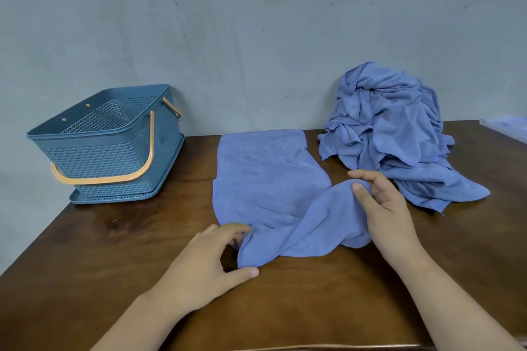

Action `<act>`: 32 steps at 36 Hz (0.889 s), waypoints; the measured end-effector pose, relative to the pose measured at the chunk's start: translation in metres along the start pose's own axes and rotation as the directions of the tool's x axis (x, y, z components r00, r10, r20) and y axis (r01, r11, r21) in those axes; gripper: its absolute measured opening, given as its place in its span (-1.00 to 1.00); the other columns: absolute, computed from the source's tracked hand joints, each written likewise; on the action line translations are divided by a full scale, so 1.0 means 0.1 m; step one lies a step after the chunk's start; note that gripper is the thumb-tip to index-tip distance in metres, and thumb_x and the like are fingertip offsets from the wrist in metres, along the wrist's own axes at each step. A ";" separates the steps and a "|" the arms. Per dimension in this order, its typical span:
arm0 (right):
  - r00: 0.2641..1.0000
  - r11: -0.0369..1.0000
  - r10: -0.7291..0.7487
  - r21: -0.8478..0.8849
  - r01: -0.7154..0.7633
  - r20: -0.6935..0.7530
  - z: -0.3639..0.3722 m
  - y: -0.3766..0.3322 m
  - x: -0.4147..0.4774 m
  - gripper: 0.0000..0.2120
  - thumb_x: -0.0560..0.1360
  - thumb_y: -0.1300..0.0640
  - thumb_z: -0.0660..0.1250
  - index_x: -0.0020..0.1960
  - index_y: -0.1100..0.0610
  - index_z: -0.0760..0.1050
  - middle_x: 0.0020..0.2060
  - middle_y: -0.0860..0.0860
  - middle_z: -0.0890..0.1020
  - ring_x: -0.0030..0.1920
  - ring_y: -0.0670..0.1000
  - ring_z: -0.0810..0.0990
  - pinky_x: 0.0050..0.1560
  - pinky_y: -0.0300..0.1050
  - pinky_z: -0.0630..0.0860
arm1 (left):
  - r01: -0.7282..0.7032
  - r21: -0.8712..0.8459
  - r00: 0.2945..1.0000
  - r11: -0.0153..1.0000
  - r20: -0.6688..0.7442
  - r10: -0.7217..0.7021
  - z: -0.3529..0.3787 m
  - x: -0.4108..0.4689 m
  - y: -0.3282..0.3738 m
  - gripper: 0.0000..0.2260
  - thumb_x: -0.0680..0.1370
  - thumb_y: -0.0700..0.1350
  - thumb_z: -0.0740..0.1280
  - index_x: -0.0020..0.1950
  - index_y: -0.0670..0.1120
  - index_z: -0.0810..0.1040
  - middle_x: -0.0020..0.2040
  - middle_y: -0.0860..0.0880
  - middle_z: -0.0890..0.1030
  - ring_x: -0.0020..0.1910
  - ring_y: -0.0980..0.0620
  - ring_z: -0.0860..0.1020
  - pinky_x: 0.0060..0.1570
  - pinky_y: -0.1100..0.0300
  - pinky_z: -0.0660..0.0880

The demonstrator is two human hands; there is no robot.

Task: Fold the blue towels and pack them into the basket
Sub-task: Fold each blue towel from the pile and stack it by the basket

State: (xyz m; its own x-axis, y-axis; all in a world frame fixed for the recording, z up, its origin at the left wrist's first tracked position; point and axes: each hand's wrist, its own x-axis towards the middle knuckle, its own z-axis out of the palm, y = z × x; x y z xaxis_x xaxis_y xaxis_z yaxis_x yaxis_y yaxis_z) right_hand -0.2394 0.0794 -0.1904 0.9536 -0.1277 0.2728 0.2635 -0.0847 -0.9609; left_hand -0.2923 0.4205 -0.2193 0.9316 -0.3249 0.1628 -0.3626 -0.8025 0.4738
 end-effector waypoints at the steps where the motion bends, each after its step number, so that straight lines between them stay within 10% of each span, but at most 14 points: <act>1: 1.000 1.000 0.000 0.008 0.000 -0.013 -0.01 0.00 0.01 -0.82 0.71 0.15 0.30 0.22 -0.05 0.62 0.04 0.05 0.71 0.13 0.10 0.68 0.25 0.08 0.59 | -0.029 0.069 1.000 0.997 -0.003 0.029 0.02 0.04 0.03 -0.54 0.49 0.45 0.38 0.33 0.35 0.47 0.14 0.37 0.52 0.20 0.26 0.48 0.22 0.23 0.42; 8: 0.997 0.993 0.023 0.121 -0.015 -0.067 -0.04 -0.01 0.02 -0.81 0.71 0.13 0.31 0.23 -0.07 0.62 0.04 0.10 0.67 0.14 0.26 0.64 0.25 0.26 0.56 | -0.023 -0.124 0.991 0.992 -0.136 0.006 0.03 0.12 0.09 -0.85 0.71 0.09 0.28 -0.03 0.20 0.57 -0.10 0.17 0.58 -0.02 0.09 0.54 0.01 0.24 0.46; 14: 0.999 0.963 0.005 0.269 0.005 -0.034 -0.08 -0.10 -0.02 -0.84 0.67 0.18 0.33 0.19 0.02 0.62 -0.21 0.00 0.60 -0.12 -0.01 0.60 0.02 0.03 0.53 | 0.007 -0.508 0.968 0.861 -0.212 -0.133 -0.18 -0.02 0.05 -0.54 0.69 0.14 0.28 -0.31 -0.08 0.36 -0.38 0.01 0.34 -0.35 0.07 0.34 -0.28 0.17 0.25; 23: 0.994 0.997 -0.066 -0.024 0.069 0.085 0.03 -0.10 -0.07 -0.79 0.68 0.20 0.32 0.08 -0.04 0.69 0.08 -0.09 0.72 0.17 -0.08 0.65 0.19 -0.36 0.48 | 0.126 -0.576 0.951 0.808 -0.162 -0.264 -0.39 0.13 -0.02 -0.29 0.63 0.29 0.32 -0.48 -0.21 0.25 -0.54 -0.18 0.30 -0.48 -0.05 0.26 -0.35 0.11 0.23; 32: 0.986 0.971 -0.096 -0.204 0.123 0.136 0.15 -0.11 0.43 -0.76 0.73 0.09 0.26 0.17 -0.16 0.67 0.09 0.11 0.69 0.16 0.20 0.60 0.28 0.08 0.52 | 0.297 -0.480 0.885 0.826 -0.187 -0.427 -0.83 0.85 0.02 -0.39 0.63 0.15 0.41 -0.42 -0.11 0.19 -0.43 -0.10 0.18 -0.42 -0.03 0.16 -0.39 0.10 0.08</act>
State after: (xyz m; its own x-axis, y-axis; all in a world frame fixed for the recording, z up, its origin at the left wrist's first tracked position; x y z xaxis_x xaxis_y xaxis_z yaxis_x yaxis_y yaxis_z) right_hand -0.1988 0.0894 -0.1687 0.9347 0.0164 0.3549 0.3433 -0.2996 -0.8902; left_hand -0.2117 0.4329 -0.1323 0.9834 0.1487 0.1037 -0.0117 -0.5188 0.8548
